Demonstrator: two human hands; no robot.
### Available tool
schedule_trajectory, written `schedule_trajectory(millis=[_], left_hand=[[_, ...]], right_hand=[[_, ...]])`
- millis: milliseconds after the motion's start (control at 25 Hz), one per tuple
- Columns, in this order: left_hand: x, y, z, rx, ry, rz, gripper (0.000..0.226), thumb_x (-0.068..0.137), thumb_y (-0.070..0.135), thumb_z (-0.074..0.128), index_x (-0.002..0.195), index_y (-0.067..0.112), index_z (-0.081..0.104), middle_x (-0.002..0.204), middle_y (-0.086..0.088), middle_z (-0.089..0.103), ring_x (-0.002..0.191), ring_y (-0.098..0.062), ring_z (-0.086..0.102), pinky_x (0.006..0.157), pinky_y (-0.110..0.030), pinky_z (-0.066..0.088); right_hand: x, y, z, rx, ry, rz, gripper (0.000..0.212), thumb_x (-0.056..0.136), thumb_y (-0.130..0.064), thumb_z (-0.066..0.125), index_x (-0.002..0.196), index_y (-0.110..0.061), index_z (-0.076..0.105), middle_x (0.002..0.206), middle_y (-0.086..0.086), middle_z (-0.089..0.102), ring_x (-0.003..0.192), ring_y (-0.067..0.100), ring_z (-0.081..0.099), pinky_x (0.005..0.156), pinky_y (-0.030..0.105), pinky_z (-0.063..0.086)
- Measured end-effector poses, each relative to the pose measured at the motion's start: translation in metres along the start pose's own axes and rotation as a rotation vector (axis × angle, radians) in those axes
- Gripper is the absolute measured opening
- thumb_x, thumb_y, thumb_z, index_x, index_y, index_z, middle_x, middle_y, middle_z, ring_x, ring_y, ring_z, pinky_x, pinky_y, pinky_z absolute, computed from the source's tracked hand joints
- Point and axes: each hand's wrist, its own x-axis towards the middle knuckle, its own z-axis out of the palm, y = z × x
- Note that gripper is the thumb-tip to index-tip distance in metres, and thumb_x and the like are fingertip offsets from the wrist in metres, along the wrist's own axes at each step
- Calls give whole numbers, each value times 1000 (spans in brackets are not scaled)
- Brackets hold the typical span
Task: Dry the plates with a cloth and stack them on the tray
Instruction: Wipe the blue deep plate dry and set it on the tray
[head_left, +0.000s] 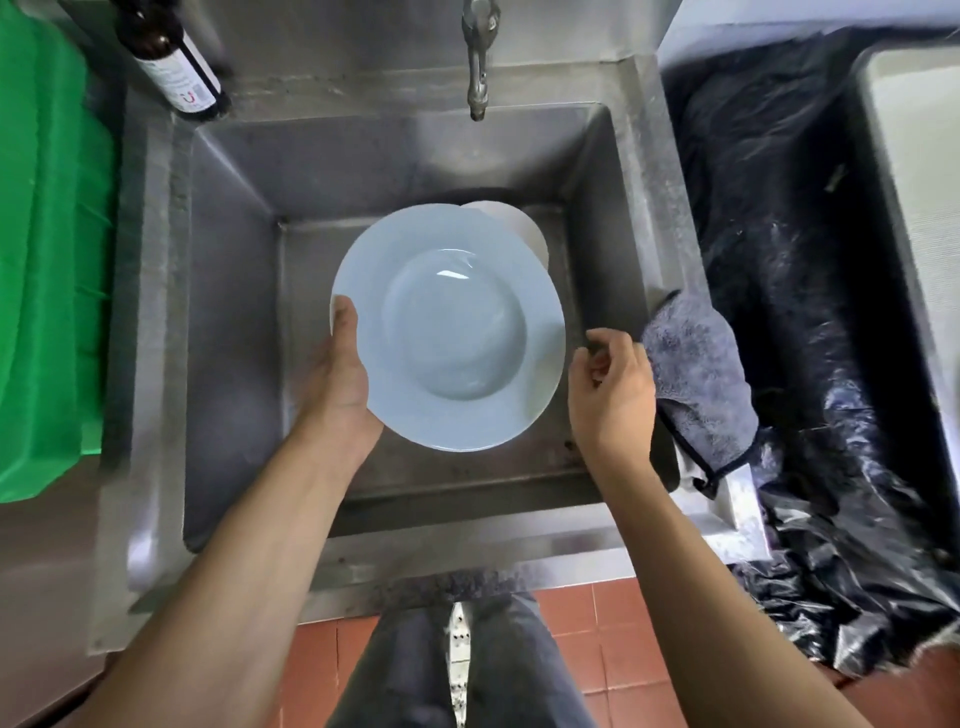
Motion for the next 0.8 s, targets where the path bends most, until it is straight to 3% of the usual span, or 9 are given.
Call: schedule_trajectory(millis=[120, 200, 280, 360, 520, 600, 680, 800], left_hand=[[-8, 3, 5, 17, -15, -10, 36, 90, 63, 60, 106, 32, 69, 93, 15, 78, 85, -12, 76, 63, -30, 61], [-15, 4, 9, 38, -28, -6, 33, 89, 63, 63, 101, 33, 69, 89, 17, 78, 81, -11, 76, 59, -29, 60], [-21, 6, 11, 68, -28, 12, 30, 88, 62, 64, 94, 33, 67, 81, 19, 77, 74, -9, 76, 53, -26, 58], [-27, 9, 13, 96, -38, 18, 30, 89, 62, 63, 91, 32, 67, 81, 18, 77, 74, -9, 76, 53, -25, 58], [-37, 18, 16, 134, -20, 21, 31, 88, 62, 64, 92, 32, 70, 87, 14, 78, 81, -12, 76, 68, -31, 58], [-41, 24, 18, 144, -25, 31, 32, 89, 62, 63, 93, 32, 71, 89, 14, 78, 82, -12, 76, 69, -31, 58], [-48, 30, 21, 155, -36, 30, 32, 89, 63, 61, 94, 33, 71, 89, 15, 78, 81, -11, 76, 69, -32, 58], [-60, 43, 26, 152, -68, 25, 31, 90, 63, 60, 96, 34, 70, 88, 16, 78, 80, -10, 76, 65, -29, 59]], right_hand=[[19, 23, -21, -297, 223, 37, 47, 87, -35, 68, 129, -16, 59, 118, 16, 60, 112, 40, 53, 95, 50, 37], [29, 43, -30, -464, 124, 203, 83, 80, -58, 71, 147, -21, 39, 145, 19, 46, 137, 41, 39, 111, 58, 26], [32, 61, -31, -543, -40, 326, 104, 80, -67, 67, 160, -27, 14, 163, 21, 24, 153, 39, 18, 118, 64, 14], [31, 72, -27, -592, -81, 306, 99, 90, -59, 63, 163, -27, 5, 166, 25, 15, 154, 42, 13, 120, 66, 14], [23, 71, -20, -531, 30, 122, 62, 104, -30, 53, 161, -20, 31, 163, 30, 22, 151, 49, 20, 122, 60, 14], [25, 69, -26, -383, 61, 131, 50, 105, -19, 49, 155, -16, 43, 161, 27, 31, 149, 48, 27, 122, 57, 19], [31, 62, -41, -186, 116, 135, 44, 106, -16, 46, 150, -14, 48, 153, 23, 46, 139, 45, 42, 114, 54, 34], [34, 29, -69, 164, 200, 50, 41, 107, -19, 46, 147, -22, 46, 137, 8, 57, 124, 30, 55, 102, 35, 44]])
